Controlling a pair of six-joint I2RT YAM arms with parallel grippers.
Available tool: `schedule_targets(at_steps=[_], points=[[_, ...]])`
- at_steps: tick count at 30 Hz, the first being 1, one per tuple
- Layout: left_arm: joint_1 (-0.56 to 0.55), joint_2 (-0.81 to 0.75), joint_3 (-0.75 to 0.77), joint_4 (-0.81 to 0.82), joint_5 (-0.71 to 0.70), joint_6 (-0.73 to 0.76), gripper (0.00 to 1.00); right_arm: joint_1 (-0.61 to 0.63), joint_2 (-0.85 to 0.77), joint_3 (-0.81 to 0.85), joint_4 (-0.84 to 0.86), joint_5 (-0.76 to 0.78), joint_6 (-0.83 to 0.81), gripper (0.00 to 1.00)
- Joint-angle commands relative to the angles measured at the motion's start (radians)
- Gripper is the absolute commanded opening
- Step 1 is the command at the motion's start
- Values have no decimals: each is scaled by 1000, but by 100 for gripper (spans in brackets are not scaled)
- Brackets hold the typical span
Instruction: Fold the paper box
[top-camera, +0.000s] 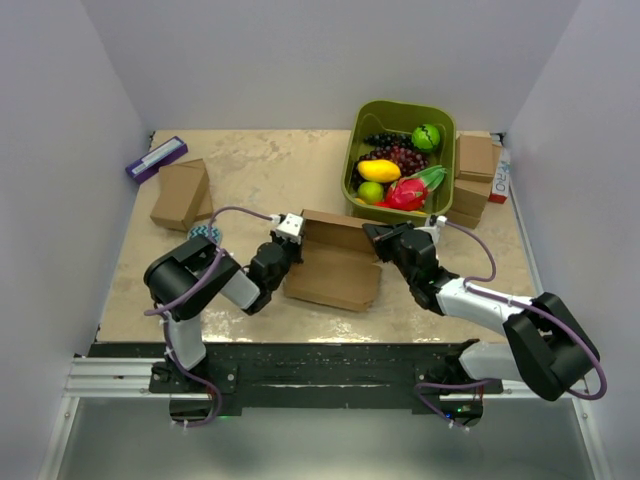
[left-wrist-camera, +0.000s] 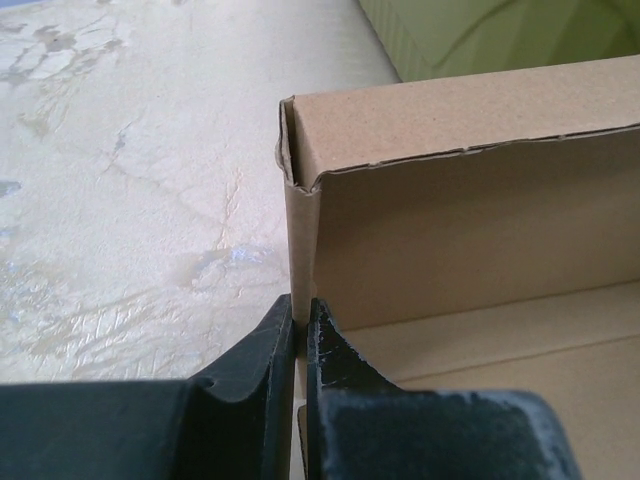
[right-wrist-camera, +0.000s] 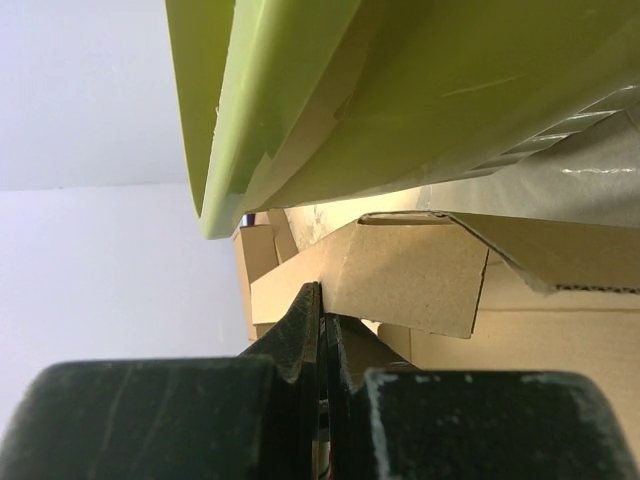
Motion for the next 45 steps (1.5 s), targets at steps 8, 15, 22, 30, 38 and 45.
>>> schedule_targets(at_steps=[8, 15, 22, 30, 38, 45], points=[[-11, -1, 66, -59, -367, -22, 0, 7, -54, 20, -141, 33, -70, 0], [-12, -4, 42, -8, -339, -13, 1, 8, -86, 17, -165, 53, -76, 0], [-12, -80, -21, -13, -235, -17, 24, 5, -80, 14, -145, 30, -86, 0], [-9, -235, -136, 7, -27, -23, 64, 5, -57, 13, -128, 23, -93, 0], [32, -496, -196, -273, 176, -152, 74, 7, -52, -3, -97, -3, -101, 7], [213, -717, -146, -601, 401, -345, 79, 7, -155, -30, -137, -20, -139, 40]])
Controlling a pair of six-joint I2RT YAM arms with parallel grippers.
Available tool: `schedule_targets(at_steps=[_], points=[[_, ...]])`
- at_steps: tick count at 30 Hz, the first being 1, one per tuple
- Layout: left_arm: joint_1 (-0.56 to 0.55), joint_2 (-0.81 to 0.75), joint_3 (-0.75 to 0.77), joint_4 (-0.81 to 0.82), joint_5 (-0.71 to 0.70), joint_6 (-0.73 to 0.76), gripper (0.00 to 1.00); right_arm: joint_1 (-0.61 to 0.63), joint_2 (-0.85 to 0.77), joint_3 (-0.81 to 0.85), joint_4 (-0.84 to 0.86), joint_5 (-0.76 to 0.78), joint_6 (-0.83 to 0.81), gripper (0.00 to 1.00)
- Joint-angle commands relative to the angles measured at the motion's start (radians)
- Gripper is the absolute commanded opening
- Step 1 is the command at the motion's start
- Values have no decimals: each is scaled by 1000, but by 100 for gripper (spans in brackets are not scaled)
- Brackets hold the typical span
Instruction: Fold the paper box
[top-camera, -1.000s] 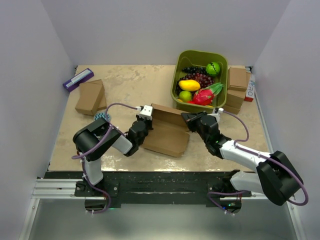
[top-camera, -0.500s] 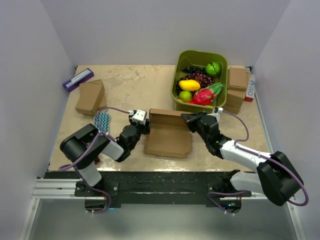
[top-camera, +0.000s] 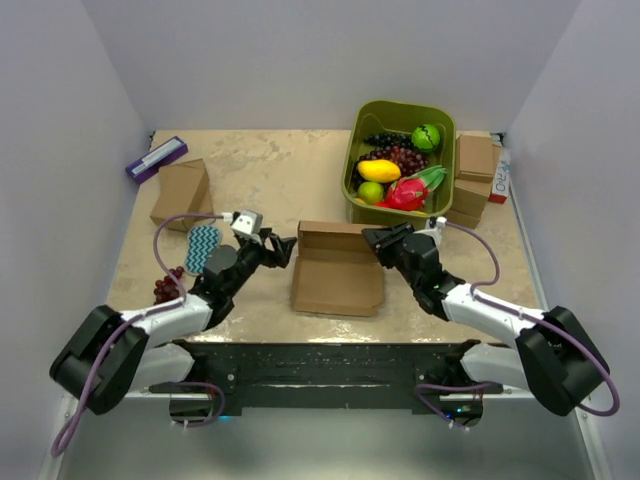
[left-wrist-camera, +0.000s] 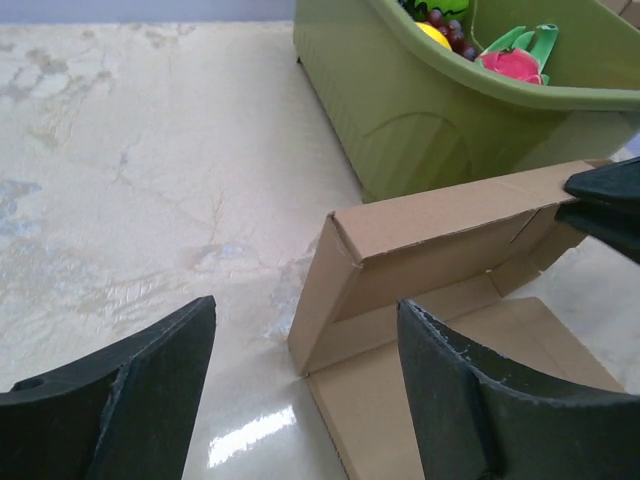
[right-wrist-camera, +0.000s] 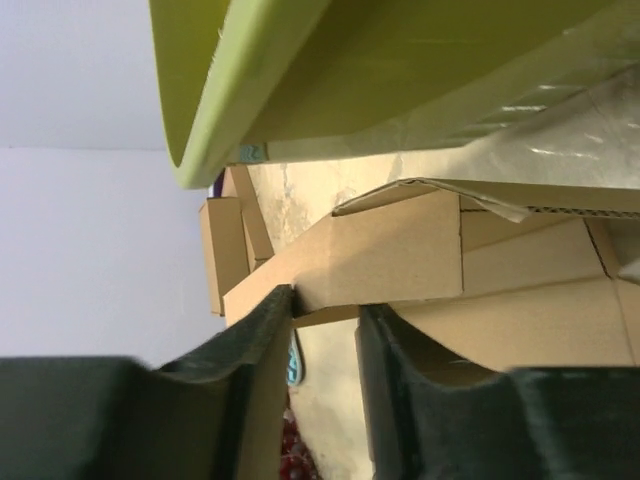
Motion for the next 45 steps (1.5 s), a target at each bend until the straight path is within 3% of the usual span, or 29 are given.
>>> schedule_targets(at_steps=[1, 6, 7, 11, 16, 21, 33, 45], points=[[111, -89, 58, -245, 202, -162, 79, -4, -92, -16, -64, 1, -80, 51], [136, -64, 179, -335, 266, -245, 79, -4, -241, -16, -215, -7, -153, 74], [136, -57, 193, -332, 281, -254, 79, -4, -262, -17, -233, -8, -184, 84], [141, -3, 242, -318, 296, -271, 79, -4, -351, -1, -360, 5, -293, 92], [144, 78, 297, -338, 321, -256, 80, -4, -386, 125, -561, 140, -521, 90], [144, 106, 307, -357, 301, -246, 80, -4, -297, 300, -649, 142, -663, 83], [145, 131, 296, -340, 310, -257, 73, -4, -132, 335, -546, -11, -641, 75], [145, 158, 287, -300, 347, -271, 63, -4, -48, 371, -568, -18, -641, 70]])
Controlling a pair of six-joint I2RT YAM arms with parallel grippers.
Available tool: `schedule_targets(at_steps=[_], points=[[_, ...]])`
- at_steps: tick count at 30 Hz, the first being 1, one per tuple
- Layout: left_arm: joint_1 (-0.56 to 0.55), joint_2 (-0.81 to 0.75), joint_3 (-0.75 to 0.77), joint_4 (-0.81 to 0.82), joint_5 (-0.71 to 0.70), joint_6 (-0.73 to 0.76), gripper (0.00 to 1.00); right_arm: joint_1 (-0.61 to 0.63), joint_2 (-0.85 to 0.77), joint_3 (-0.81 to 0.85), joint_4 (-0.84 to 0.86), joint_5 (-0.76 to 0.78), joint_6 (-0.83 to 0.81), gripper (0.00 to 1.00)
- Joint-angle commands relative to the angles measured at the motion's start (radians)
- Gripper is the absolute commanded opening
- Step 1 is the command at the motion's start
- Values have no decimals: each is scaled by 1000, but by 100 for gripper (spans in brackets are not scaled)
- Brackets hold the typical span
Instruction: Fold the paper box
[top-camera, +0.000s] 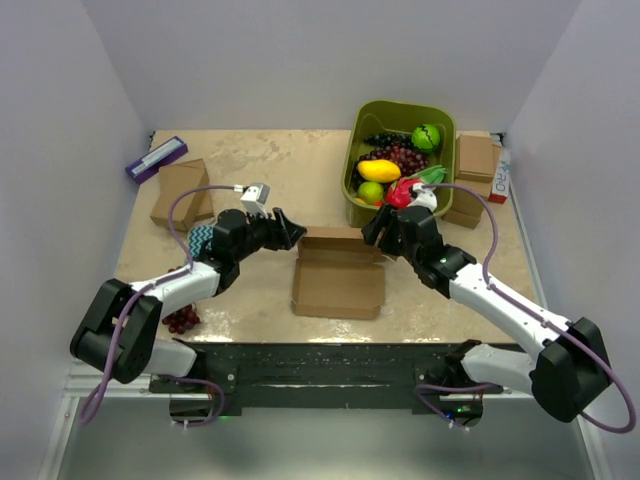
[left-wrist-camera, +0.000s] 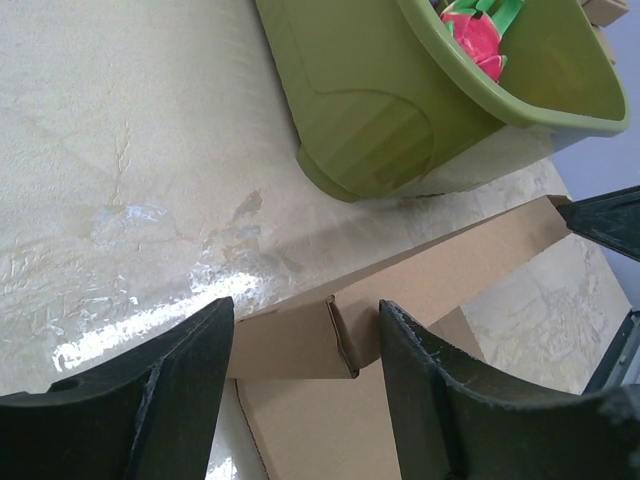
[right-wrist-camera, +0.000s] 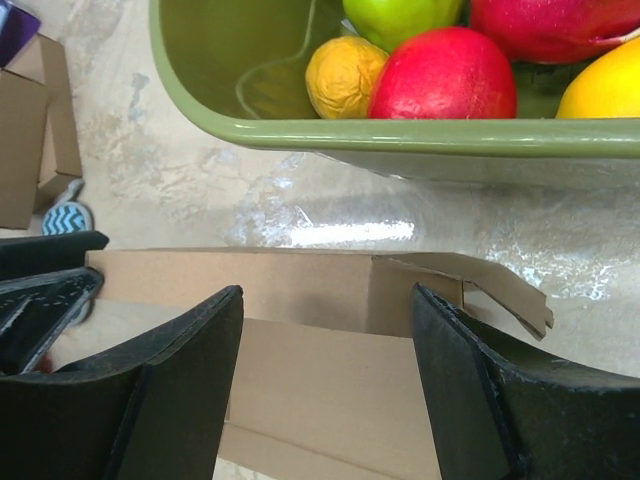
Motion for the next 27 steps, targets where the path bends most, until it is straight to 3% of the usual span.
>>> schedule_targets(at_steps=[1, 14, 27], points=[[5, 13, 18, 34, 26, -11, 64, -4, 14, 45, 6, -19, -8, 70], [5, 18, 19, 29, 30, -7, 64, -39, 41, -44, 165, -125, 110, 64], [5, 25, 21, 25, 38, -5, 63, -96, 46, -235, 478, -239, 328, 45]])
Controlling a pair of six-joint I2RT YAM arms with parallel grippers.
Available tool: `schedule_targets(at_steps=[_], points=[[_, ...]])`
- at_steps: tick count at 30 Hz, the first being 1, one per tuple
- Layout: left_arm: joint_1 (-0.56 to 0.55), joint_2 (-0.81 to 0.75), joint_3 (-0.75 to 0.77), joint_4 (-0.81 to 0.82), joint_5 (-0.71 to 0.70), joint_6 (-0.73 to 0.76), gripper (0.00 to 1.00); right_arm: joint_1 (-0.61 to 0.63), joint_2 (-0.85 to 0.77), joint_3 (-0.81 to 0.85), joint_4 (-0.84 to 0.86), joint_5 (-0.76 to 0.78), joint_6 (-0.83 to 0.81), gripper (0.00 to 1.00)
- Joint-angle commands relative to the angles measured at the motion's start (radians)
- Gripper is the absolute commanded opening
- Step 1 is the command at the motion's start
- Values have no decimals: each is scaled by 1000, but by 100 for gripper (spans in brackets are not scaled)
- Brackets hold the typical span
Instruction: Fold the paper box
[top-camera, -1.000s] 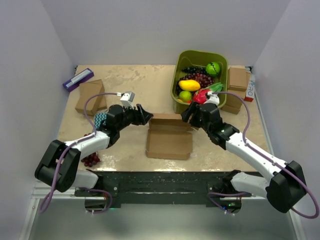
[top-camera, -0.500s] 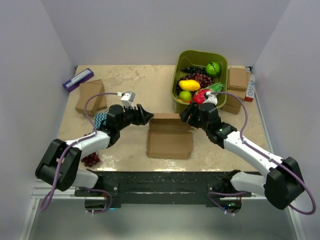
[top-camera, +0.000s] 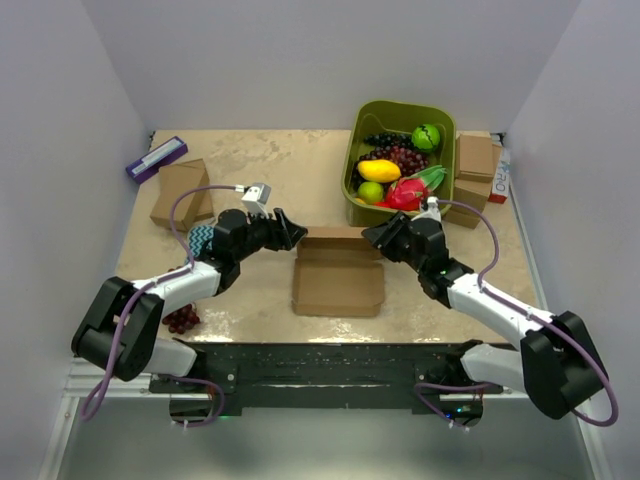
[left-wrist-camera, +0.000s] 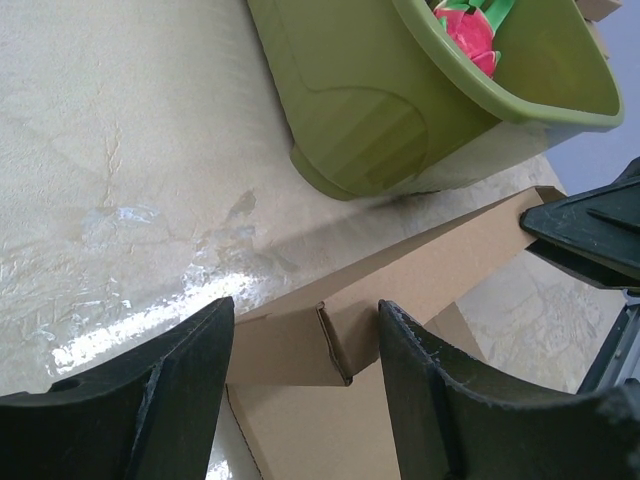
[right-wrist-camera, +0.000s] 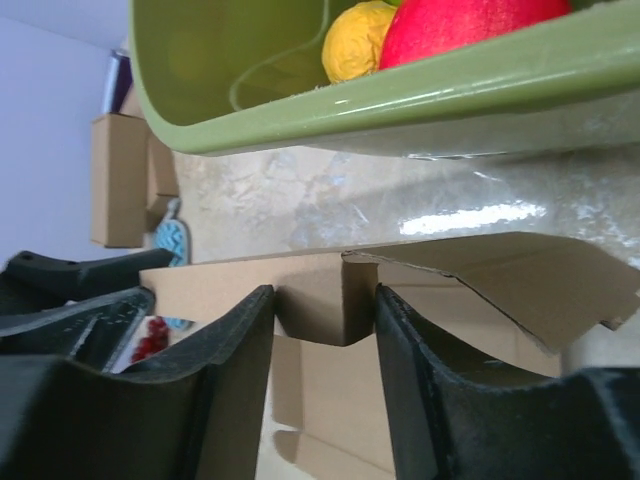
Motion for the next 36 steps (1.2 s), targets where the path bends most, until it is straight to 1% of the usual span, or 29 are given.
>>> schedule_targets(at_steps=[1, 5, 7, 10, 11, 16, 17, 19, 20, 24, 27, 28, 30, 31, 33, 34, 36], points=[[5, 8, 19, 5, 20, -5, 64, -7, 11, -54, 157, -47, 97, 44], [5, 5, 18, 4, 22, -5, 64, -7, 17, -80, 206, -47, 144, 35], [5, 5, 16, 2, 25, -5, 64, -9, 17, -100, 229, -41, 163, 33], [5, 0, 15, 5, 25, -11, 64, -9, 15, -143, 283, -22, 210, 27], [5, 0, 13, 7, 25, -13, 64, -9, 18, -155, 298, -19, 236, 23], [6, -1, 9, 16, 31, -22, 64, -9, 53, -206, 387, 1, 305, 12], [5, -1, 7, 19, 32, -24, 64, -9, 60, -209, 400, 4, 313, 7], [5, -1, 2, 23, 31, -27, 64, -9, 81, -220, 420, 13, 346, 3], [5, -1, 1, 23, 34, -30, 64, -9, 90, -221, 442, 15, 354, 0], [5, 2, 1, 30, 34, -30, 64, -7, 118, -218, 456, 15, 374, 0], [5, 3, 2, 27, 31, -30, 64, -9, 109, -218, 434, 21, 370, 1], [5, 3, 2, 25, 20, -30, 64, -9, 92, -220, 424, 22, 361, 5], [5, 0, 5, 23, 8, -24, 64, -9, 66, -223, 392, 30, 342, 17], [5, -1, 7, 22, 0, -21, 64, -9, 51, -221, 375, 33, 318, 30], [5, 3, 16, 20, 0, -16, 64, -7, -12, -221, 320, 51, 279, 47], [5, 5, 18, 19, 5, -13, 64, -9, -38, -220, 300, 54, 241, 62], [5, 8, 25, 13, 5, -8, 64, -9, -106, -235, 268, 47, 195, 72]])
